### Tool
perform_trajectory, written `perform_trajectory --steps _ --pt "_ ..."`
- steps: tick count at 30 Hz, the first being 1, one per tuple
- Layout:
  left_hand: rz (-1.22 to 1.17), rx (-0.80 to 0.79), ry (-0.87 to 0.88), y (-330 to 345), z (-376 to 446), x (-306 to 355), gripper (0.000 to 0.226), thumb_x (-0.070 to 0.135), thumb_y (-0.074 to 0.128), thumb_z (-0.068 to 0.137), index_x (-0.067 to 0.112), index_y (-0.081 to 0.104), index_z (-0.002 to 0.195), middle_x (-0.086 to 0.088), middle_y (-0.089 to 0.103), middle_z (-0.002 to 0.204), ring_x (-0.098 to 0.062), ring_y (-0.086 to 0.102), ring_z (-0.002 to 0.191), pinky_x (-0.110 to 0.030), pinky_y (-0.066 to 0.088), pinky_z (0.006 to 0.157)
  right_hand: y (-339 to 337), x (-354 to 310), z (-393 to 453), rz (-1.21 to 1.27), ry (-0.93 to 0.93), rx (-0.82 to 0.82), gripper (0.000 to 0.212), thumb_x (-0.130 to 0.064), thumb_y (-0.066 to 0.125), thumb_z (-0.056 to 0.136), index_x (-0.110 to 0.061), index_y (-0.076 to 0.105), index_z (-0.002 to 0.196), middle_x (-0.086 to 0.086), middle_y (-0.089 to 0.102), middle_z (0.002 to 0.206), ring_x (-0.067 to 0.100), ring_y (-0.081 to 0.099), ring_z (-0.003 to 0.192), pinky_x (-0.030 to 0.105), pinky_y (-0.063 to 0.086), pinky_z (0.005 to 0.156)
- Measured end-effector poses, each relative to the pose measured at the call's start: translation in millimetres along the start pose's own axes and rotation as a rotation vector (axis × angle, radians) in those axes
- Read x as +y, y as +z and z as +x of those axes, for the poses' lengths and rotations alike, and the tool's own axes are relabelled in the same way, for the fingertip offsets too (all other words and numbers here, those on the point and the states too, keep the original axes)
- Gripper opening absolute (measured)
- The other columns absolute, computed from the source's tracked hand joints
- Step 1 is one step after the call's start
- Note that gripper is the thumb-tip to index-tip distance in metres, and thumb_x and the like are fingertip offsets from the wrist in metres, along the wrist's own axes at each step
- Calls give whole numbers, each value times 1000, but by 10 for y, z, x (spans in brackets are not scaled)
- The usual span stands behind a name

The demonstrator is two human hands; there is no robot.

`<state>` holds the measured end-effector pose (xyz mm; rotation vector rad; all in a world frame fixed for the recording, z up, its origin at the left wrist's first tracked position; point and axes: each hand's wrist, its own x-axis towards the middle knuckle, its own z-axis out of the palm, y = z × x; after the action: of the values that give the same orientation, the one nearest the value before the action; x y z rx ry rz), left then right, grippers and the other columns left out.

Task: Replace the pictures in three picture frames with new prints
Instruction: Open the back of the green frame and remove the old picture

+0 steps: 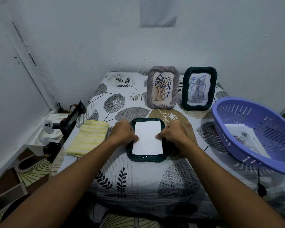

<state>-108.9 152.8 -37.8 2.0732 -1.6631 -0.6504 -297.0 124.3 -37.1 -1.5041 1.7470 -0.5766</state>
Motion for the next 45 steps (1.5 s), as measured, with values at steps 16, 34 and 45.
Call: perform_trajectory --steps 16,34,45 --pt "10 -7 5 -24 5 6 8 8 78 68 9 78 76 -9 74 77 -15 63 67 -24 47 61 -95 -34 12 67 67 -52 18 -11 80 74 -1 65 75 11 60 62 17 47 45 27 39 44" --pt "33 -11 7 -35 9 2 10 14 82 66 12 78 75 -5 74 76 -12 62 66 -21 44 60 -267 139 84 312 196 -148 17 -8 77 78 -1 67 90 6 53 57 10 36 34 21 29 36" --pt "-82 81 36 -54 37 85 7 11 73 75 12 72 68 -3 68 68 -15 62 64 -25 47 61 -406 199 104 439 170 -159 11 -5 76 77 -1 66 81 9 56 60 14 39 45 20 27 38"
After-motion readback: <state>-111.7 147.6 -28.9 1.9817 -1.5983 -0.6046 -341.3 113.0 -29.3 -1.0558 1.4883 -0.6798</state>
